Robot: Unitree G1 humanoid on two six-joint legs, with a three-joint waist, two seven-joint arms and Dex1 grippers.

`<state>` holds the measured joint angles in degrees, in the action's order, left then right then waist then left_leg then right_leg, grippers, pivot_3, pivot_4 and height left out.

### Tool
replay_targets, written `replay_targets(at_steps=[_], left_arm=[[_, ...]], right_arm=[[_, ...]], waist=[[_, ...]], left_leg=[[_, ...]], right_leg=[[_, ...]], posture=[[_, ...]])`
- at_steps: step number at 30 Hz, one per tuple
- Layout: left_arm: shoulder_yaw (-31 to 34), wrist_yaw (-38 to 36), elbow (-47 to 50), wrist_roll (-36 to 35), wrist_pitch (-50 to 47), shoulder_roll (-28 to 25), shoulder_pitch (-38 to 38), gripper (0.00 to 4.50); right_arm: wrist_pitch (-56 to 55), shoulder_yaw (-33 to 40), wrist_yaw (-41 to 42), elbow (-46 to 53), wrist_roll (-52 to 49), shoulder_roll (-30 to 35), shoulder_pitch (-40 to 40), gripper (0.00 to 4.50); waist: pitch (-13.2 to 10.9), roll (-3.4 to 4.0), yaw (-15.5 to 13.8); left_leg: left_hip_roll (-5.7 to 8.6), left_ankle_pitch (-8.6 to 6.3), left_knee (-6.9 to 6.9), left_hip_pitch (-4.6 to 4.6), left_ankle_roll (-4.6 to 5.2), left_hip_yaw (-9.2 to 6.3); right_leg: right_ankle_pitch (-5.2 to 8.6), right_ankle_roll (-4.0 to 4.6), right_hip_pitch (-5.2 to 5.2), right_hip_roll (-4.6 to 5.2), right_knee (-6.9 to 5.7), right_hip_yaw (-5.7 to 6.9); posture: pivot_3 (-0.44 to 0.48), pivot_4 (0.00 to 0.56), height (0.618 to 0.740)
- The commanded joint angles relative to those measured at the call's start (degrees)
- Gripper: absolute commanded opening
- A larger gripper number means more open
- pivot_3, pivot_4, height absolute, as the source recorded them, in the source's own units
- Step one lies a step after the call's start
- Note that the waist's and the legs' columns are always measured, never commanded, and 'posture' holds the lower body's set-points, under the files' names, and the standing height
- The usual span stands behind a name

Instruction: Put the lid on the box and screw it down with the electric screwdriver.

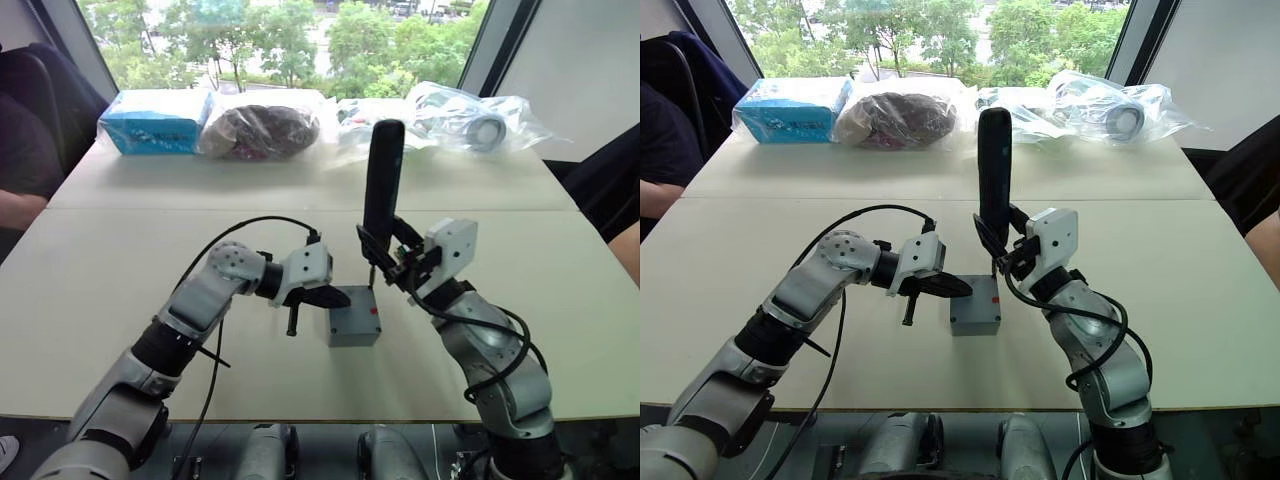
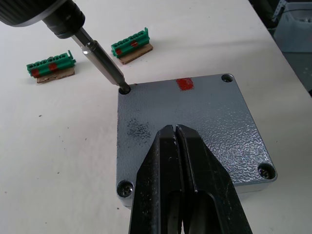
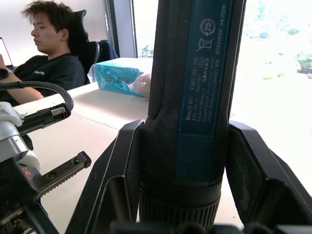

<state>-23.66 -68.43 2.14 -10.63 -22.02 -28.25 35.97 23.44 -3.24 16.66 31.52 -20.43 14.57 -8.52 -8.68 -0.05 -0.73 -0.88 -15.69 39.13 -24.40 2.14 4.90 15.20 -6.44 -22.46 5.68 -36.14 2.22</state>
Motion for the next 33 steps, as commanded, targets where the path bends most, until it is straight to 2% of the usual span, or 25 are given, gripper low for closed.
replay_targets(at_steps=[1,5,12,22,33], left_arm=[[-1.27,-0.51,-1.13,1.26,-0.41,-0.57,-1.11,0.0],[-1.22,-0.5,-0.95,1.31,-0.43,-0.82,-1.37,0.0],[-1.4,-0.82,-0.19,0.81,-1.37,-0.85,-2.2,0.0],[-2.16,-0.97,-1.02,1.88,-0.39,-1.29,-2.84,0.0],[-2.16,-0.33,-1.18,2.08,-0.31,-0.89,-2.74,0.0]], right_arm=[[-1.39,-0.4,-0.22,0.92,1.95,0.27,1.98,1.85],[-3.9,-0.18,-0.46,-0.17,3.94,0.5,5.85,1.85],[-3.05,-1.21,-0.25,0.15,1.77,-0.29,9.48,1.85],[-0.24,-5.16,0.11,-0.13,5.84,2.61,10.02,1.85],[0.91,-4.3,0.16,-0.04,4.8,2.92,10.22,1.85]], waist=[[0.0,0.0,0.0],[0.0,0.0,0.0],[0.09,-0.06,0.02],[0.83,-0.51,0.08],[1.11,-0.59,0.03]], left_leg=[[0.0,0.0,0.0,0.0,0.0,0.0],[0.0,-0.02,-0.01,0.0,0.02,0.0],[-0.01,-0.02,-0.01,0.02,0.03,0.0],[-0.05,-0.05,-0.11,0.12,0.03,-0.02],[-0.04,-0.14,-0.22,0.46,0.09,-0.07]], right_leg=[[0.0,0.0,0.0,0.0,0.0,0.0],[0.01,0.01,0.01,0.0,0.02,0.0],[0.05,0.09,0.03,0.0,0.02,0.0],[0.2,0.35,0.06,0.01,0.02,0.0],[0.4,0.72,0.17,0.34,0.1,0.03]], posture=[[0.0,0.15,0.74],[0.0,0.15,0.74],[0.0,0.15,0.74],[0.0,0.15,0.74],[0.0,0.15,0.74]])
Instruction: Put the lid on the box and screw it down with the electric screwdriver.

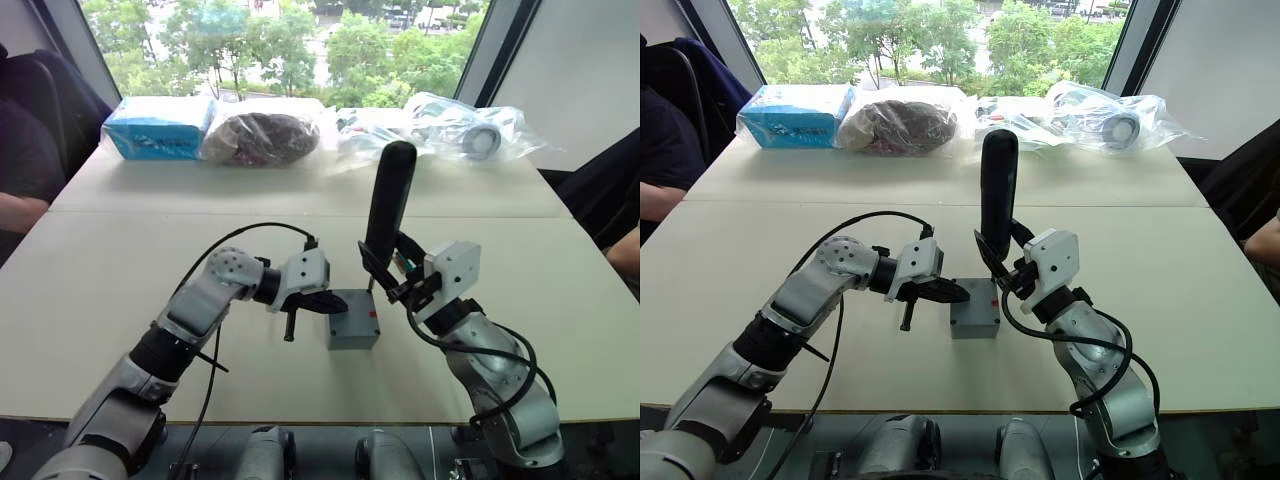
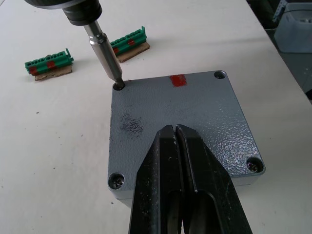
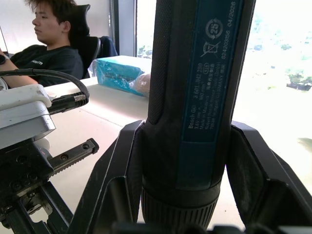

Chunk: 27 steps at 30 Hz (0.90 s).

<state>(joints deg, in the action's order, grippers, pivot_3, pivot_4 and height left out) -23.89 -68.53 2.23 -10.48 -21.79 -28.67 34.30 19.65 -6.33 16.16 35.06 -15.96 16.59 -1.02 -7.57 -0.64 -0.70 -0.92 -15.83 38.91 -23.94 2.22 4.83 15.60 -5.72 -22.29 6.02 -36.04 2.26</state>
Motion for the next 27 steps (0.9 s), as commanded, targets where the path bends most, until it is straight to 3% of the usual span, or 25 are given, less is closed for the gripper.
replay_targets(at_steps=[1,23,27], left_arm=[[-1.93,-0.19,-1.26,1.93,-0.55,-0.43,-1.07,0.0],[-1.84,-0.06,-1.71,1.87,-0.3,-0.2,-1.25,0.0],[-1.83,-0.05,-1.86,1.97,-0.18,-0.29,-1.31,0.0]], right_arm=[[4.67,-1.19,0.7,-3.6,0.37,0.95,2.71,1.85],[4.47,-0.45,1.34,-2.47,-0.4,0.73,1.32,1.85],[6.43,2.12,0.95,0.83,-3.2,0.52,-2.31,1.85]], waist=[[0.0,0.0,0.0],[0.01,0.01,0.16],[-0.02,0.06,0.18]], left_leg=[[0.0,0.0,-0.01,0.0,0.0,0.0],[0.29,0.05,-0.77,0.28,-0.14,0.01],[0.29,0.05,-0.78,0.28,-0.14,0.0]], right_leg=[[0.0,0.0,0.0,0.04,0.0,0.01],[0.06,0.11,0.0,0.58,0.23,0.09],[0.06,0.11,0.0,0.59,0.25,0.09]], posture=[[0.0,0.15,0.74],[0.0,0.15,0.74],[0.0,0.15,0.74]])
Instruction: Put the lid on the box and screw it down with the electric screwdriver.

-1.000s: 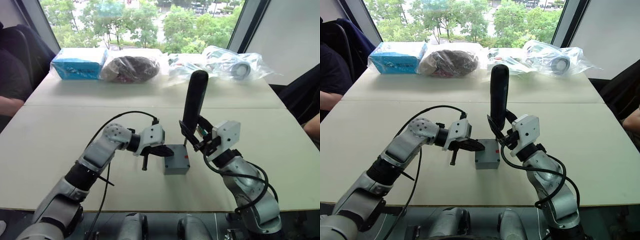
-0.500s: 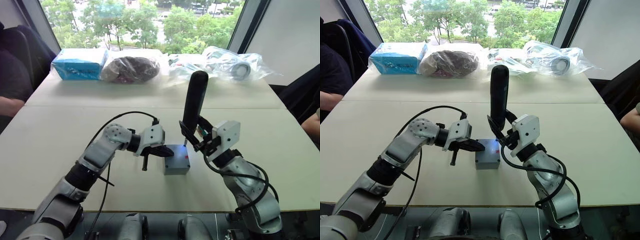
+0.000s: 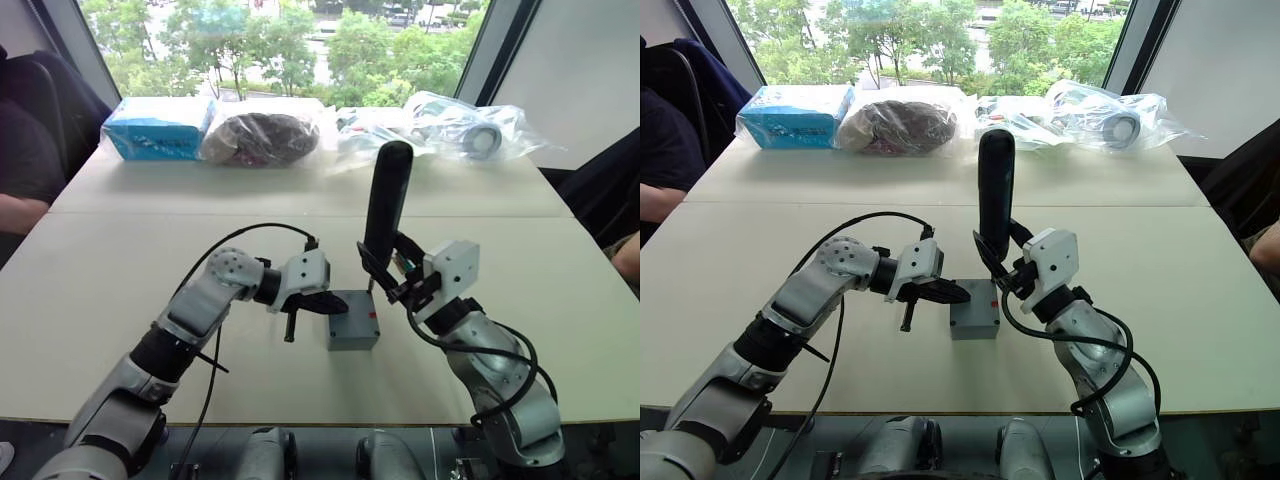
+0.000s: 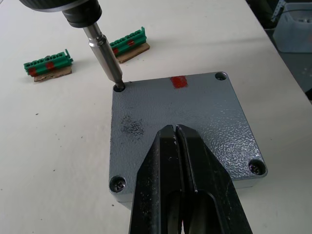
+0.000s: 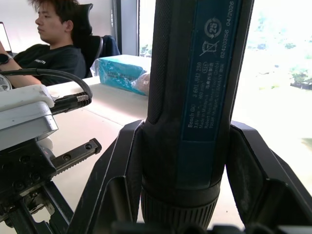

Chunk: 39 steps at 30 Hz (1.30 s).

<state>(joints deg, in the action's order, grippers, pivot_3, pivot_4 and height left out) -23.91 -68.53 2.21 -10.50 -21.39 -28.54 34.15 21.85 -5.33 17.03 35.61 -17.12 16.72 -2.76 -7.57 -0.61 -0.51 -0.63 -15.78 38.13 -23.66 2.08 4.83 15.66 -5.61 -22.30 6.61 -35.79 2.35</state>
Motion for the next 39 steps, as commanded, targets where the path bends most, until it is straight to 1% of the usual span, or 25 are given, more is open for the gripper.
replay_targets(at_steps=[1,4,7,10,12,16,18,20,22,23,25,27,29,32,34,39], left_arm=[[-1.81,-0.09,-1.9,2.0,-0.51,-0.46,-1.17,0.0],[-1.75,-0.2,-2.18,2.09,-0.19,-0.68,-1.22,0.0],[-1.5,-0.11,-2.69,2.31,0.08,-0.89,-1.03,0.0],[-1.33,-0.04,-3.02,2.29,0.22,-0.83,-0.91,0.0],[-0.71,0.23,-3.32,1.82,0.18,-0.59,-0.92,0.0],[4.25,1.24,-2.47,-3.66,-4.83,1.04,-0.08,0.0],[7.57,1.36,-1.43,-7.47,-8.36,1.41,0.82,0.0],[10.23,1.03,0.06,-10.67,-11.43,1.01,1.66,0.0],[12.88,-0.22,3.04,-14.26,-14.69,-0.47,2.52,0.0],[13.76,-0.72,4.46,-15.53,-15.79,-1.27,2.82,0.0],[14.32,-1.3,7.15,-16.94,-17.12,-2.84,3.31,0.0],[14.23,-2.74,10.63,-18.57,-18.11,-4.71,3.64,0.0],[13.51,-4.26,13.89,-19.53,-18.23,-6.21,3.46,0.0],[12.3,-4.14,15.63,-19.41,-17.89,-6.39,3.48,0.0],[11.27,-3.43,15.29,-18.81,-17.2,-5.33,3.85,0.0],[9.34,-1.92,13.75,-16.33,-14.92,-4.47,2.94,0.0]], right_arm=[[5.54,1.95,0.09,1.46,-3.13,0.63,-1.9,1.85],[11.22,5.05,0.28,4.97,-7.42,2.41,-7.29,1.85],[17.71,11.62,-1.06,7.05,-16.92,3.83,-17.09,1.85],[22.1,17.6,-3.91,6.03,-26.42,4.29,-24.68,1.85],[24.31,20.09,-5.22,4.91,-30.03,5.39,-28.32,1.85],[27.15,26.5,-9.89,0.98,-39.5,7.09,-33.82,1.85],[30.0,30.33,-12.59,-1.92,-44.17,10.22,-34.03,1.85],[33.88,33.72,-15.97,-5.52,-51.2,14.31,-33.89,1.85],[41.48,36.62,-20.04,-13.02,-61.87,22.64,-33.27,1.85],[44.55,37.38,-21.1,-16.31,-65.13,26.51,-32.8,1.85],[48.77,37.31,-20.35,-20.06,-65.21,33.41,-31.14,1.85],[53.6,35.94,-17.82,-23.67,-62.93,40.17,-28.56,1.85],[60.14,34.64,-18.52,-30.86,-63.64,44.23,-26.83,1.85],[63.22,32.32,-14.36,-35.74,-60.31,46.71,-24.21,1.85],[64.77,28.31,-9.63,-39.14,-56.46,48.38,-22.71,1.85],[65.44,20.79,-2.82,-45.1,-48.51,48.72,-24.59,1.85]], waist=[[-0.03,0.05,0.0],[-0.1,0.15,0.04],[-0.37,0.45,0.28],[-0.45,0.54,0.21],[-0.45,0.53,0.17],[-0.53,0.54,0.61],[-0.75,0.53,0.56],[-1.03,0.47,0.54],[-1.37,0.52,0.63],[-1.61,0.5,0.59],[-1.83,0.5,0.65],[-1.92,0.64,0.9],[-2.0,0.68,1.07],[-2.02,0.65,1.15],[-2.02,0.67,1.16],[-2.05,0.69,1.13]], left_leg=[[0.0,0.0,-0.01,0.0,0.0,0.0],[0.01,0.0,-0.02,-0.02,0.0,0.01],[0.01,0.0,-0.06,-0.07,0.0,0.01],[0.07,0.08,-0.05,-0.53,-0.07,0.03],[0.05,0.11,-0.07,-0.69,-0.11,-0.03],[0.05,0.12,-0.14,-0.74,-0.09,-0.03],[0.07,0.14,-0.1,-0.76,-0.09,-0.03],[0.09,0.14,-0.07,-0.81,-0.08,-0.04],[0.1,0.14,-0.06,-0.86,-0.07,-0.03],[0.11,0.14,-0.03,-0.91,-0.07,-0.02],[0.11,0.15,-0.04,-0.95,-0.07,-0.01],[0.11,0.15,-0.05,-1.01,-0.07,0.01],[0.12,0.15,-0.06,-1.06,-0.05,0.06],[0.09,0.15,-0.02,-1.07,-0.03,0.09],[0.09,0.15,0.0,-1.05,-0.02,0.11],[0.05,0.15,0.03,-1.06,-0.02,0.14]], right_leg=[[0.0,0.0,0.0,0.01,0.01,0.0],[0.0,0.0,-0.03,0.04,0.02,0.0],[0.0,0.01,-0.07,0.07,0.05,0.0],[-0.06,0.05,-0.34,0.14,-0.04,0.02],[-0.07,0.03,-0.48,0.12,-0.06,0.15],[-0.07,0.02,-0.48,0.1,-0.06,0.21],[-0.07,0.03,-0.48,0.11,-0.07,0.22],[-0.07,0.03,-0.49,0.12,-0.07,0.23],[-0.08,0.0,-0.52,0.13,-0.07,0.23],[-0.13,-0.09,-0.55,0.13,-0.08,0.23],[-0.16,-0.14,-0.58,0.14,-0.06,0.27],[-0.17,-0.17,-0.63,0.11,-0.04,0.29],[-0.17,-0.23,-0.68,0.05,-0.03,0.29],[-0.18,-0.25,-0.67,-0.09,-0.03,0.3],[-0.18,-0.26,-0.68,-0.18,-0.07,0.3],[-0.19,-0.33,-0.81,-0.44,-0.17,0.17]], posture=[[0.0,0.15,0.74],[0.0,0.15,0.74],[0.0,0.15,0.74],[0.0,0.15,0.74],[0.0,0.15,0.74],[0.0,0.15,0.74],[0.0,0.15,0.74],[0.0,0.15,0.74],[0.0,0.15,0.74],[0.0,0.15,0.74],[0.0,0.15,0.74],[0.0,0.15,0.74],[0.0,0.15,0.74],[0.0,0.15,0.74],[0.0,0.15,0.74],[0.0,0.15,0.74]])
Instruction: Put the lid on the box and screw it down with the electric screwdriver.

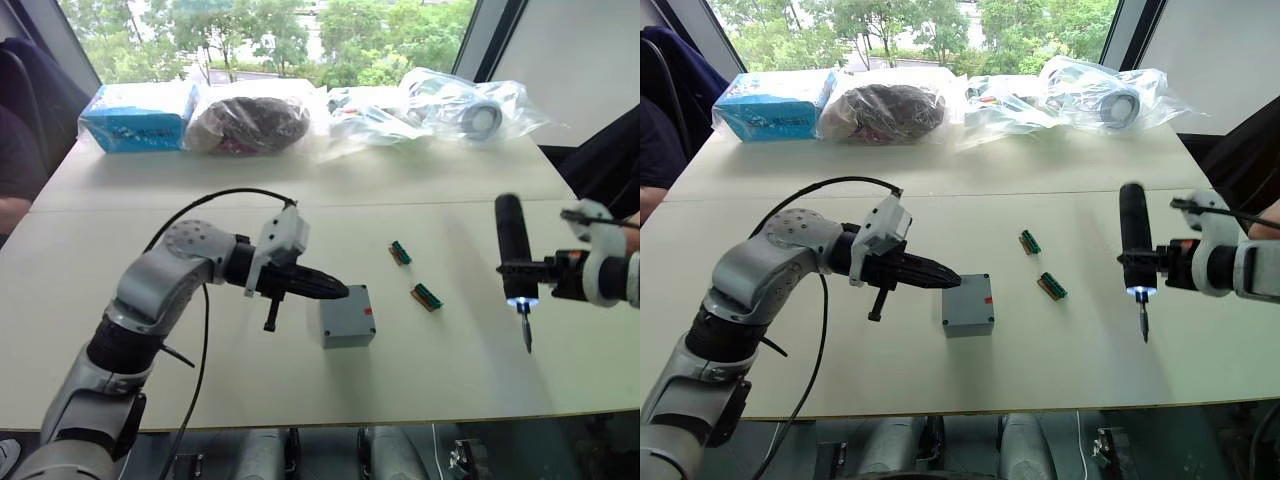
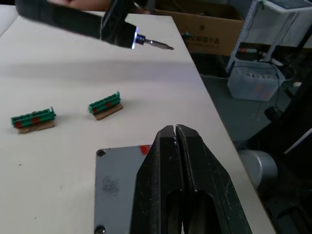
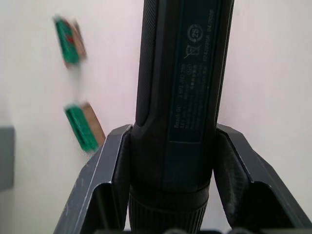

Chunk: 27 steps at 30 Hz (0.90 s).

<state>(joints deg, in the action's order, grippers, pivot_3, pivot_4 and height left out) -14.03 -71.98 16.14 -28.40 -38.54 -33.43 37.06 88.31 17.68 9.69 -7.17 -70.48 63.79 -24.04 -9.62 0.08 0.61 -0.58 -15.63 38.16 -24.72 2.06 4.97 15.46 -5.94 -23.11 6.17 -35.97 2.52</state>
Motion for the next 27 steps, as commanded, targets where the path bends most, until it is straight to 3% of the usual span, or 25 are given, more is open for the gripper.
replay_targets(at_steps=[1,11,12,14,18,20,24,27], left_arm=[[-0.48,2.16,-0.55,1.59,2.11,0.74,-0.31,0.0],[0.97,3.18,-0.61,1.03,1.6,-1.21,-2.32,0.0],[1.22,3.26,-0.51,0.82,1.4,-1.47,-2.38,0.0],[2.06,3.5,-0.6,0.45,1.14,-2.16,-2.55,0.0],[4.73,4.44,-1.08,-1.24,-0.36,-3.27,-3.07,0.0],[7.71,4.96,-1.2,-2.53,-1.98,-5.07,-4.18,0.0],[13.06,7.18,-1.49,-2.92,-3.97,-9.5,-9.17,0.0],[15.86,8.66,0.18,-4.02,-6.22,-12.24,-14.73,0.0]], right_arm=[[-1.49,-3.68,5.59,-3.15,6.62,1.54,-3.57,1.85],[-8.31,-10.73,14.77,-8.91,21.63,-0.42,-7.23,1.85],[-8.3,-10.84,15.29,-8.84,22.39,-0.66,-7.13,2.65],[-8.53,-11.08,16.29,-8.07,23.78,-1.14,-6.6,3.0],[-11.08,-10.59,17.57,-5.63,27.25,-1.12,-5.71,4.47],[-16.25,-10.24,19.89,-1.61,29.66,1.0,-4.89,4.49],[-38.58,-4.43,26.89,9.1,35.7,1.33,-0.02,4.49],[-43.59,3.35,33.15,21.04,29.97,-3.54,7.47,4.49]], waist=[[0.0,0.01,0.02],[-0.03,0.01,-0.15],[-0.03,0.01,-0.16],[-0.02,0.01,-0.17],[-0.02,0.0,-0.16],[-0.02,0.01,-0.15],[-0.03,0.02,0.04],[-0.05,-0.05,0.0]], left_leg=[[-0.01,0.0,0.0,-0.01,0.0,0.0],[-0.14,0.04,0.05,-0.07,-0.07,0.04],[-0.16,0.04,0.05,-0.07,-0.08,0.04],[-0.16,0.05,0.05,-0.07,-0.09,0.04],[-0.19,0.07,0.1,-0.07,-0.12,0.04],[-0.19,0.07,0.12,-0.07,-0.13,0.04],[-0.2,0.1,0.09,-0.07,-0.17,0.04],[-0.28,0.3,0.02,-0.04,-0.53,0.04]], right_leg=[[0.0,-0.02,-0.02,-0.02,-0.02,-0.02],[-0.03,-0.09,-0.14,-0.23,-0.07,-0.14],[-0.03,-0.09,-0.14,-0.25,-0.07,-0.14],[-0.03,-0.09,-0.14,-0.26,-0.07,-0.14],[-0.03,-0.1,-0.11,-0.27,-0.09,-0.14],[-0.04,-0.11,-0.11,-0.27,-0.1,-0.13],[-0.01,-0.16,-0.15,-0.29,-0.11,-0.13],[0.05,-0.26,-0.17,-0.35,-0.13,-0.15]], posture=[[0.0,0.15,0.74],[0.0,0.15,0.74],[0.0,0.15,0.74],[0.0,0.15,0.74],[0.0,0.15,0.74],[0.0,0.15,0.74],[0.0,0.15,0.74],[0.0,0.15,0.74]])
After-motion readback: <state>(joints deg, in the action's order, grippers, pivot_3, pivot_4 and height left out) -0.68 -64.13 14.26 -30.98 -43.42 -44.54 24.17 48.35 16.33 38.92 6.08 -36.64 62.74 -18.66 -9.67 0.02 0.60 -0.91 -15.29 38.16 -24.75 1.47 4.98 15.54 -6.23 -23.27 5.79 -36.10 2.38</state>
